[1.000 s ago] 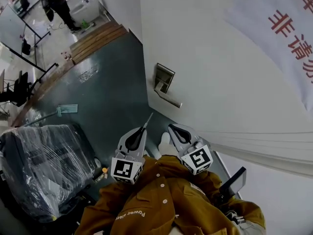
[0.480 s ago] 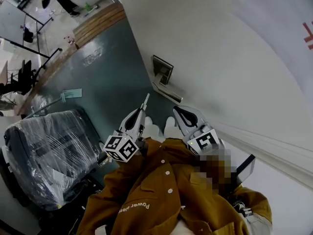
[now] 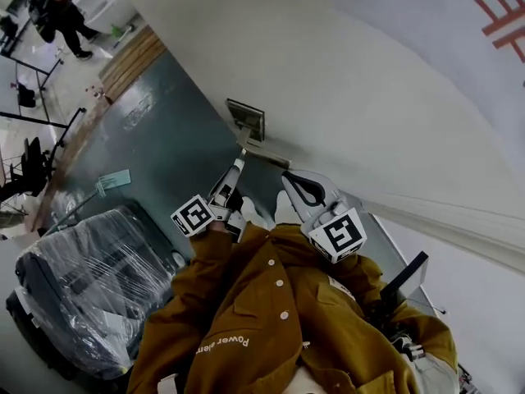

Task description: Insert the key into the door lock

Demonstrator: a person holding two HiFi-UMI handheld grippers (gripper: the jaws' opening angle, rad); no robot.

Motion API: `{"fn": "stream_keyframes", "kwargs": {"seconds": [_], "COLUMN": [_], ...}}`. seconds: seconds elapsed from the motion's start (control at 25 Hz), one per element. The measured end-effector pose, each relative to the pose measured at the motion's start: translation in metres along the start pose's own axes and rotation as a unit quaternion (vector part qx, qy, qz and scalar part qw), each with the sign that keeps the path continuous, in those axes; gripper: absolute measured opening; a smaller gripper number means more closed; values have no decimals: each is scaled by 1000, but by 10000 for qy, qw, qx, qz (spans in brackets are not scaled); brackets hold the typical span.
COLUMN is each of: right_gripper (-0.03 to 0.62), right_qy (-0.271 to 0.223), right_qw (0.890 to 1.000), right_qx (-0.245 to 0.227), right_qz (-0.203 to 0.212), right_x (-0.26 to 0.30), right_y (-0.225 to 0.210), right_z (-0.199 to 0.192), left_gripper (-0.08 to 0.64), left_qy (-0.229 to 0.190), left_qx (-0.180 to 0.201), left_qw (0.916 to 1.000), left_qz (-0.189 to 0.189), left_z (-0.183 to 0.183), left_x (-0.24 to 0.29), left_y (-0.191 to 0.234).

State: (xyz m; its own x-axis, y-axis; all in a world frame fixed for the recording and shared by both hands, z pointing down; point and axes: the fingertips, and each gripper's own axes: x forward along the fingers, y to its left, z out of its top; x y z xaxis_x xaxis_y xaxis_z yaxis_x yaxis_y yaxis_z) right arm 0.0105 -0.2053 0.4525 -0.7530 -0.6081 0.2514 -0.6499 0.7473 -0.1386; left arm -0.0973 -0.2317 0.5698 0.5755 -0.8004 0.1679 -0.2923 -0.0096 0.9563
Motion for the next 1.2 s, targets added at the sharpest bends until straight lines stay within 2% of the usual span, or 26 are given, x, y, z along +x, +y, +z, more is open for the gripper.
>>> {"fn": "stream_keyframes", "kwargs": {"seconds": [0.08,0.16,0.28,0.4,0.56,0.72,0.92,1.2], "right_gripper": [6,6,6,6,6,6,6,6], "right_qy": [-27,-37,-71,-46,-14,-26,30,59], "right_qw": [10000,9999,9997,9997,9997,9996,9997,9996], "right_qx": [-7,4,50,57,63,65,58,110], "right_qz": [-68,-140,-234,-237,-230,-259,-256,-256], "right_x": [-1,-3,-4,-3,1,1,3,2], "right_y": [-1,-2,-3,-3,-1,-2,-1,-4], "right_z": [0,0,0,1,1,4,3,-5], "left_gripper": [25,25,25,25,25,26,26,28], "left_qy": [27,36,73,86,173,183,321,332], "left_qx": [-340,-515,-399,-737,-617,-940,-1374,-1340], "left_qw": [9992,9982,9989,9957,9970,9932,9852,9819], "left_qz": [-185,-320,-249,-563,-439,-662,-971,-1294], "left_z": [0,1,7,8,10,13,14,13], "left_x": [10,17,20,26,27,32,40,61], "left_y": [0,0,8,-8,2,-7,4,4]}}
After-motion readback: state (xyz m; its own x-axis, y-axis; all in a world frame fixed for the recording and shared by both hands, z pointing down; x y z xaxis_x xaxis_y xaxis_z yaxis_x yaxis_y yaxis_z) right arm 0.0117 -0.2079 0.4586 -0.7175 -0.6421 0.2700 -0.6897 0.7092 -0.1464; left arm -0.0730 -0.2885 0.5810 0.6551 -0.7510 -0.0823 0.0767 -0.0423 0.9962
